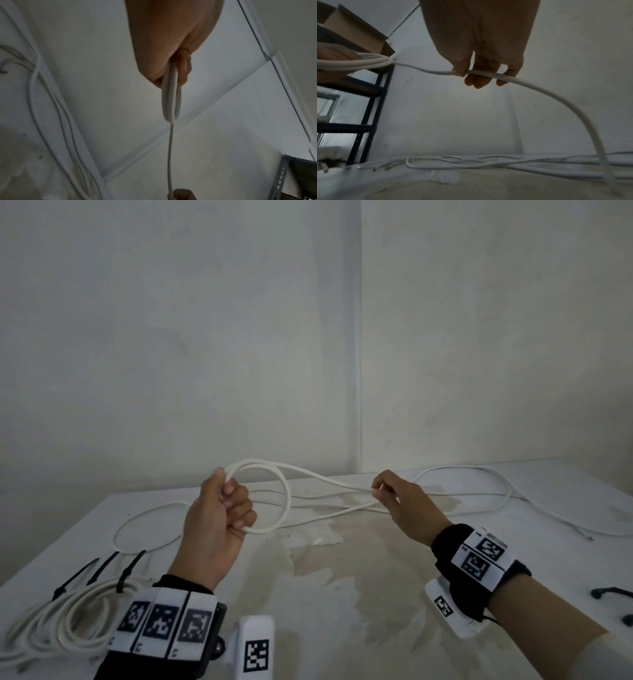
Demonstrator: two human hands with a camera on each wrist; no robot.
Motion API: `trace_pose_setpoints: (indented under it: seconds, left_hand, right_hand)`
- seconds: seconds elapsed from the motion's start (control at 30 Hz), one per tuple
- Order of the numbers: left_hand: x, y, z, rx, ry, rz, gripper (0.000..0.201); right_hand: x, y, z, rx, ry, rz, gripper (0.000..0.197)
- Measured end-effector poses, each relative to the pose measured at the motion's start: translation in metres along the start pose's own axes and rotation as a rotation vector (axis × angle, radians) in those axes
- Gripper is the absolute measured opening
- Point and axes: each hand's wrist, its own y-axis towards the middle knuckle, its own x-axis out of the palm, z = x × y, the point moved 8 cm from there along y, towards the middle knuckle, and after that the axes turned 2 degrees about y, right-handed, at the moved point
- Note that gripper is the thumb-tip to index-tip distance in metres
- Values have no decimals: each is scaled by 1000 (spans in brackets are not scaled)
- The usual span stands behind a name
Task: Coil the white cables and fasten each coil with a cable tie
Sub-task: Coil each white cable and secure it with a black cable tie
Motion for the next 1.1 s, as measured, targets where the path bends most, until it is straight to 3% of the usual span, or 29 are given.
trace_pose_setpoints:
  seconds: [0.1, 0.2, 0.33, 0.4, 0.5, 0.6, 0.77, 0.87, 0.97, 1.1]
  left_hand:
    - [-5, 3, 3, 36, -6, 30, 42]
    - [-4, 7, 5, 93, 50, 56, 40]
    - [-7, 13, 10, 166, 155, 88, 39]
    - [-10, 16, 8, 165, 201, 103, 38]
    - [-9, 17, 0, 130, 247, 88, 38]
    - [-5, 16, -12, 97, 339, 45, 39]
    - [9, 10, -30, 25, 543, -35, 39]
    - [21, 0, -43, -1, 699, -123, 41]
    - [30, -12, -55, 14, 797, -276, 47]
    - [33, -19, -54, -5, 843, -289, 54]
  right_hand:
    - [6, 2, -3, -82, -120, 5, 18]
    - [16, -5, -28, -344, -219, 66, 32]
    - [31, -24, -54, -555, -293, 96, 20]
    - [36, -35, -67, -660, -310, 129, 15]
    - [39, -48, -86, -759, -321, 176, 40]
    - [42, -59, -109, -841, -341, 170, 41]
    - [40, -64, -139, -924, -274, 160, 43]
    - [40, -62, -148, -942, -213, 176, 34]
    - [36, -55, -150, -873, -122, 164, 24]
    - [24, -41, -137, -702, -47, 122, 16]
